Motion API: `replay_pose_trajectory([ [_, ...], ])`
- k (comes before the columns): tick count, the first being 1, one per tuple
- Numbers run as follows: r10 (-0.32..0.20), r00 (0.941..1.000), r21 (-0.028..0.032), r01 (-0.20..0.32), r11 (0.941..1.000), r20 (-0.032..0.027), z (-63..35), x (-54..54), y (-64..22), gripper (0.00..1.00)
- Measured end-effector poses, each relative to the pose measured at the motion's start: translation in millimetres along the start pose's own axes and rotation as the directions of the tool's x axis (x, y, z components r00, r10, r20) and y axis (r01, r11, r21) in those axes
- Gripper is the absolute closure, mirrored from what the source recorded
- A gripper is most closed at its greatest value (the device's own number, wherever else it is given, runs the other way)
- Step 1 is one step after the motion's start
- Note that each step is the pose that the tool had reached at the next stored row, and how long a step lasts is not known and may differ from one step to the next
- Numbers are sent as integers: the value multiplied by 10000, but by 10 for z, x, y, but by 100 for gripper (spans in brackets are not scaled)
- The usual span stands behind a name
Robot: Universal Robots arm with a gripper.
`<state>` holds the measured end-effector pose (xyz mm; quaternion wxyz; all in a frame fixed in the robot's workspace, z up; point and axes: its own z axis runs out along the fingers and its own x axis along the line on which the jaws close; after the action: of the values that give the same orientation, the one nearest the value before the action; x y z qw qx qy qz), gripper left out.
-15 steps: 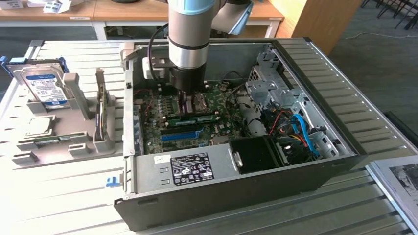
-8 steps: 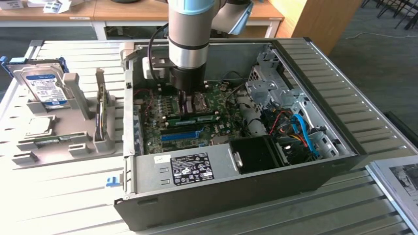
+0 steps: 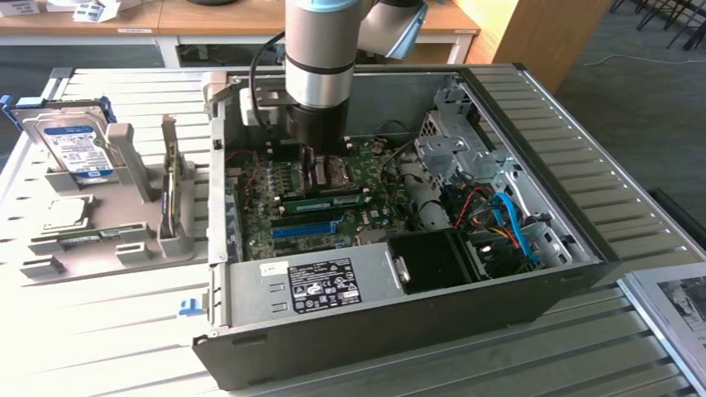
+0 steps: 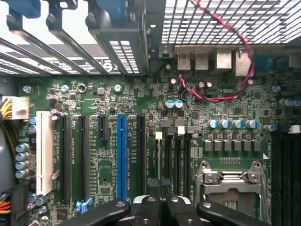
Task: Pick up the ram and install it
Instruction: 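Press down the ram until it locks into place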
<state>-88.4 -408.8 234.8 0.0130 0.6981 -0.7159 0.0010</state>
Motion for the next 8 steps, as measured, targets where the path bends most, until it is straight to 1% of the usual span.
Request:
replay_pose_trajectory([
  [8, -1, 10000, -28, 1, 10000, -1, -178, 4, 2, 90],
])
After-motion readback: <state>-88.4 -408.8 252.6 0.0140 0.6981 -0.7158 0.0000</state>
